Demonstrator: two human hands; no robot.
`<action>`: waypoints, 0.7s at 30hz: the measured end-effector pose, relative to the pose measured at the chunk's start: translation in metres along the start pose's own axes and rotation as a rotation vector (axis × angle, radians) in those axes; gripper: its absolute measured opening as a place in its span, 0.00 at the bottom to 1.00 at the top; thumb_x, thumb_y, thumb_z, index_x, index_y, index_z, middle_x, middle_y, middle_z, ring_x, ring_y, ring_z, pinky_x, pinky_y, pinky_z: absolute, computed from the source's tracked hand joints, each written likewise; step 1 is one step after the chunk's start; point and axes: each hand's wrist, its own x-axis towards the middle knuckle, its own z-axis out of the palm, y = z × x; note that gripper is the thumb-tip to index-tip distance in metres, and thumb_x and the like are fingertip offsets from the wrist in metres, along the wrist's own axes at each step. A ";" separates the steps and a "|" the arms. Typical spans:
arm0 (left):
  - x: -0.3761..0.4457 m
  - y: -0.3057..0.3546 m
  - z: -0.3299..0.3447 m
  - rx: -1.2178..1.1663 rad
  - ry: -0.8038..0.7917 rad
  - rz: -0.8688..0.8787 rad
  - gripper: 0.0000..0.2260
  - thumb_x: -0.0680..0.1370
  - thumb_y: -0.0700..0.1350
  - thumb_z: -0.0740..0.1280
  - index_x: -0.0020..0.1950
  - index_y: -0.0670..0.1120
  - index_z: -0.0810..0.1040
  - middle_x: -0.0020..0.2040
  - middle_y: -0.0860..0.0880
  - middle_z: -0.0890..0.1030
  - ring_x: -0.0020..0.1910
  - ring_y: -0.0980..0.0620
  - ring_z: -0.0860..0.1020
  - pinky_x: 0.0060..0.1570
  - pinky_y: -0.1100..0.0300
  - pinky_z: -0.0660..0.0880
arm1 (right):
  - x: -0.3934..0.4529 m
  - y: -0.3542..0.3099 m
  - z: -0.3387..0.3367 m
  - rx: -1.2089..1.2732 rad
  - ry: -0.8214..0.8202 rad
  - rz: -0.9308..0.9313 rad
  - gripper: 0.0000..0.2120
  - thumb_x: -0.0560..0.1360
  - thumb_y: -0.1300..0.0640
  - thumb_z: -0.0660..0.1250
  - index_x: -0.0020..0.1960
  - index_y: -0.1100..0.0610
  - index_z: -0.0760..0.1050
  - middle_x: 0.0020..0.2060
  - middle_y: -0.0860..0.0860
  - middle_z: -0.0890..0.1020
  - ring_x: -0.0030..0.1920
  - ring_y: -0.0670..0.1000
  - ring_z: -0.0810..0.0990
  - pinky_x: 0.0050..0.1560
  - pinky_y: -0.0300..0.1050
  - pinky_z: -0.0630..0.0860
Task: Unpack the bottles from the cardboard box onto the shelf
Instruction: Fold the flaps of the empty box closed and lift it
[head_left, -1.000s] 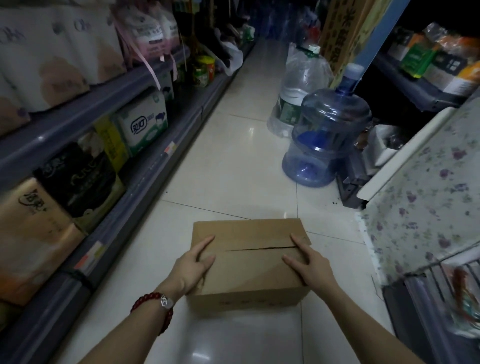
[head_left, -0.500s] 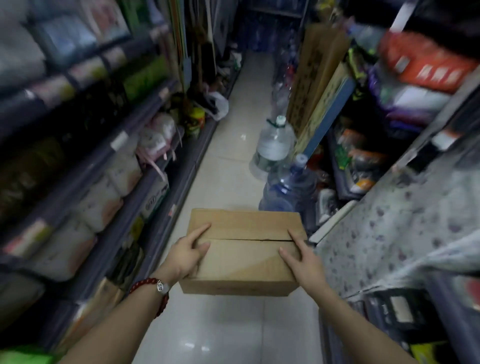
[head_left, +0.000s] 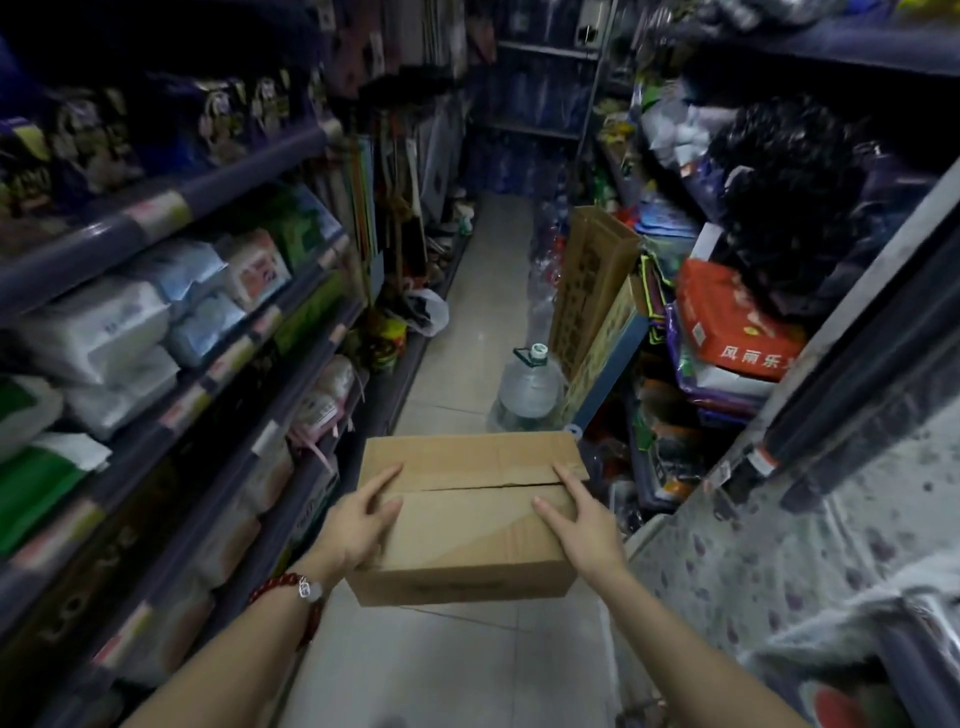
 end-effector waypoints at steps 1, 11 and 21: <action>0.010 -0.001 -0.003 -0.014 -0.004 -0.011 0.22 0.80 0.46 0.63 0.72 0.59 0.67 0.62 0.50 0.74 0.56 0.54 0.71 0.52 0.69 0.63 | 0.011 -0.005 0.004 0.000 -0.004 0.002 0.29 0.75 0.40 0.65 0.73 0.40 0.62 0.70 0.51 0.72 0.68 0.55 0.72 0.63 0.49 0.70; 0.173 0.016 -0.050 0.049 -0.129 0.006 0.21 0.80 0.47 0.63 0.72 0.58 0.67 0.67 0.47 0.73 0.68 0.46 0.69 0.60 0.61 0.64 | 0.138 -0.054 0.036 0.050 0.068 0.103 0.29 0.75 0.42 0.66 0.74 0.44 0.64 0.70 0.53 0.72 0.68 0.57 0.72 0.64 0.50 0.69; 0.350 0.063 -0.049 0.131 -0.175 0.048 0.22 0.80 0.50 0.61 0.74 0.58 0.64 0.71 0.44 0.70 0.69 0.44 0.69 0.66 0.55 0.64 | 0.300 -0.074 0.029 0.060 0.131 0.118 0.29 0.75 0.42 0.66 0.74 0.44 0.63 0.71 0.52 0.71 0.69 0.56 0.70 0.65 0.49 0.68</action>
